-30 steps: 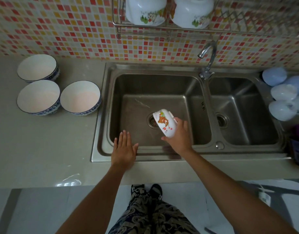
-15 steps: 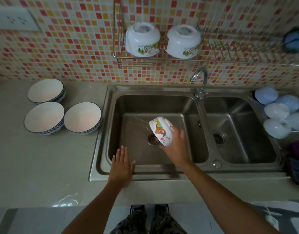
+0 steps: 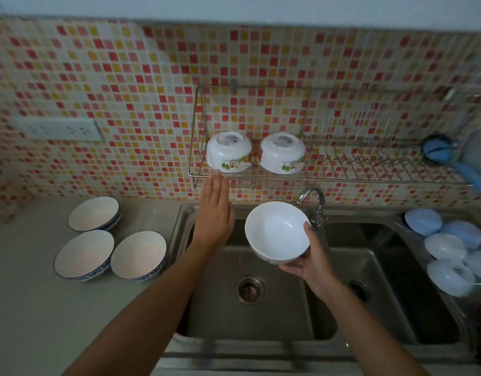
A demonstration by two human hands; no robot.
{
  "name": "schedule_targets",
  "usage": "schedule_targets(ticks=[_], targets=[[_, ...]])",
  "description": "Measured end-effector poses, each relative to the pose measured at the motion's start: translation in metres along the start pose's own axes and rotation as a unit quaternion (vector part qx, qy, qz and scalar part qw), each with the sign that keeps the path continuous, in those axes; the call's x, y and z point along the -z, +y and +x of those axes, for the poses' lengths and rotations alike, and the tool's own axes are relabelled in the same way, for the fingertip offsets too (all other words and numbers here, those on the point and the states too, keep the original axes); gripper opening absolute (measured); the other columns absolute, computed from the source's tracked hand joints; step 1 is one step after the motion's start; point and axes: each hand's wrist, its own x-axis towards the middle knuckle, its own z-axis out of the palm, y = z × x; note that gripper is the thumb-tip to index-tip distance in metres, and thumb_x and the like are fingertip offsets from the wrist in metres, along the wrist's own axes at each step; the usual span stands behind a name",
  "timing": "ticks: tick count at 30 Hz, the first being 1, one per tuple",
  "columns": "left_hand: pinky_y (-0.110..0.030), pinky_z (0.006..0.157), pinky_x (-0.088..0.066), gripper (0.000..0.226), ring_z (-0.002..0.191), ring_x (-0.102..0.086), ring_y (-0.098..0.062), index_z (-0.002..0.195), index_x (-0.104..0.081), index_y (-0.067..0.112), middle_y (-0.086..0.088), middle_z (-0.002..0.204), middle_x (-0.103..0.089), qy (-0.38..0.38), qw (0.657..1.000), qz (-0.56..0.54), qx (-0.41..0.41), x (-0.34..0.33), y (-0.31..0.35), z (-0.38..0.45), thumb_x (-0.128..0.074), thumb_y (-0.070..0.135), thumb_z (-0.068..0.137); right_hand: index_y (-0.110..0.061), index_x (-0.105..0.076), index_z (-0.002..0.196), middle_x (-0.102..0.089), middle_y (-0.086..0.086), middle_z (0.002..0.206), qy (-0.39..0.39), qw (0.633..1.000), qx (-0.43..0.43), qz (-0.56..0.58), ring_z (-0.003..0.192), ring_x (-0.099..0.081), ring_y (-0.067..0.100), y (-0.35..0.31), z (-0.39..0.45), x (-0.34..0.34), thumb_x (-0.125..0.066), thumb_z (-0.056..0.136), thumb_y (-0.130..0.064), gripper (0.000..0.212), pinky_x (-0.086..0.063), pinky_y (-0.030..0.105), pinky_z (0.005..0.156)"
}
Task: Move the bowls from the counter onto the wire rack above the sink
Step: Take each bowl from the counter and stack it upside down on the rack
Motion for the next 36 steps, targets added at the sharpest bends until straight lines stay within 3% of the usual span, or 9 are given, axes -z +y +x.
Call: schedule_targets(ticks=[5, 9, 15, 19, 22, 25, 30, 33, 36], targets=[[-0.044, 0.120, 0.001, 0.060, 0.147, 0.006, -0.028, 0.151, -0.003, 0.009, -0.012, 0.159, 0.000, 0.010, 0.998, 0.039, 0.045, 0.004, -0.004, 0.034, -0.023, 0.037, 0.101, -0.032, -0.048, 0.133, -0.057, 0.008, 0.127, -0.039, 0.999, 0.012, 0.024, 0.111, -0.061, 0.034, -0.036, 0.000, -0.010, -0.059, 0.085, -0.053, 0.053, -0.059, 0.049, 0.069], [-0.046, 0.119, -0.001, 0.065, 0.147, 0.005, -0.028, 0.151, -0.002, 0.010, -0.011, 0.159, 0.000, -0.017, 0.992, 0.090, 0.089, 0.001, -0.024, 0.036, -0.011, 0.048, 0.099, -0.028, -0.053, 0.127, -0.058, 0.012, 0.129, -0.080, 0.994, 0.037, 0.069, 0.112, -0.061, 0.036, -0.068, 0.004, -0.026, -0.055, 0.090, -0.042, 0.039, -0.057, 0.053, 0.078], [-0.047, 0.120, -0.006, 0.064, 0.147, 0.005, -0.025, 0.151, -0.001, 0.011, -0.008, 0.160, 0.001, -0.030, 0.993, 0.108, 0.042, 0.001, -0.039, 0.031, -0.013, 0.047, 0.100, -0.021, -0.050, 0.128, -0.055, 0.010, 0.128, -0.086, 0.987, 0.107, 0.085, 0.113, -0.059, 0.035, -0.117, 0.022, -0.064, -0.062, 0.089, -0.031, 0.042, -0.058, 0.055, 0.079], [-0.045, 0.119, -0.004, 0.063, 0.147, 0.007, -0.024, 0.151, 0.004, 0.013, -0.005, 0.160, 0.004, -0.037, 0.995, 0.093, 0.018, 0.005, -0.043, 0.029, -0.007, 0.048, 0.099, -0.024, -0.049, 0.137, -0.052, 0.004, 0.137, -0.046, 0.962, 0.253, -0.093, 0.119, -0.057, 0.026, -0.131, 0.045, -0.093, -0.074, 0.082, -0.032, 0.061, -0.059, 0.046, 0.083], [-0.042, 0.118, 0.002, 0.065, 0.146, 0.014, -0.021, 0.150, 0.011, 0.015, -0.003, 0.159, 0.012, -0.054, 0.994, 0.093, 0.007, 0.007, -0.046, 0.029, -0.007, 0.049, 0.098, -0.023, -0.046, 0.140, -0.047, -0.004, 0.137, 0.024, 0.868, 0.389, -0.306, 0.118, -0.052, 0.014, -0.136, 0.062, -0.115, -0.082, 0.073, -0.035, 0.077, -0.054, 0.031, 0.091], [-0.041, 0.120, 0.002, 0.065, 0.145, 0.017, -0.020, 0.149, 0.014, 0.015, -0.002, 0.158, 0.016, -0.067, 0.993, 0.095, 0.006, 0.008, -0.049, 0.029, -0.008, 0.048, 0.098, -0.020, -0.040, 0.143, -0.038, -0.009, 0.133, 0.028, 0.784, 0.457, -0.420, 0.116, -0.040, 0.005, -0.142, 0.072, -0.135, -0.086, 0.068, -0.027, 0.089, -0.039, 0.024, 0.097], [-0.041, 0.119, 0.002, 0.066, 0.146, 0.012, -0.021, 0.149, 0.009, 0.013, -0.004, 0.159, 0.008, -0.061, 0.995, 0.084, 0.000, 0.012, -0.047, 0.029, 0.004, 0.050, 0.094, -0.022, -0.032, 0.147, -0.031, -0.003, 0.148, -0.047, 0.632, 0.488, -0.600, 0.135, -0.034, 0.018, -0.140, 0.096, -0.152, -0.082, 0.072, -0.016, 0.090, -0.036, 0.036, 0.110], [-0.039, 0.119, 0.006, 0.069, 0.145, 0.016, -0.019, 0.149, 0.012, 0.014, -0.002, 0.159, 0.012, -0.066, 0.995, 0.072, 0.001, 0.012, -0.047, 0.028, 0.010, 0.052, 0.091, -0.020, -0.029, 0.149, -0.030, 0.002, 0.150, -0.067, 0.538, 0.511, -0.667, 0.139, -0.030, 0.025, -0.141, 0.105, -0.159, -0.077, 0.076, -0.010, 0.089, -0.039, 0.039, 0.108], [-0.039, 0.120, 0.005, 0.071, 0.145, 0.017, -0.018, 0.149, 0.012, 0.015, -0.002, 0.159, 0.013, -0.070, 0.995, 0.072, 0.007, 0.011, -0.048, 0.029, 0.012, 0.053, 0.089, -0.017, -0.029, 0.150, -0.031, 0.004, 0.148, -0.071, 0.491, 0.520, -0.695, 0.138, -0.030, 0.025, -0.142, 0.111, -0.167, -0.077, 0.075, -0.005, 0.089, -0.044, 0.039, 0.104]])
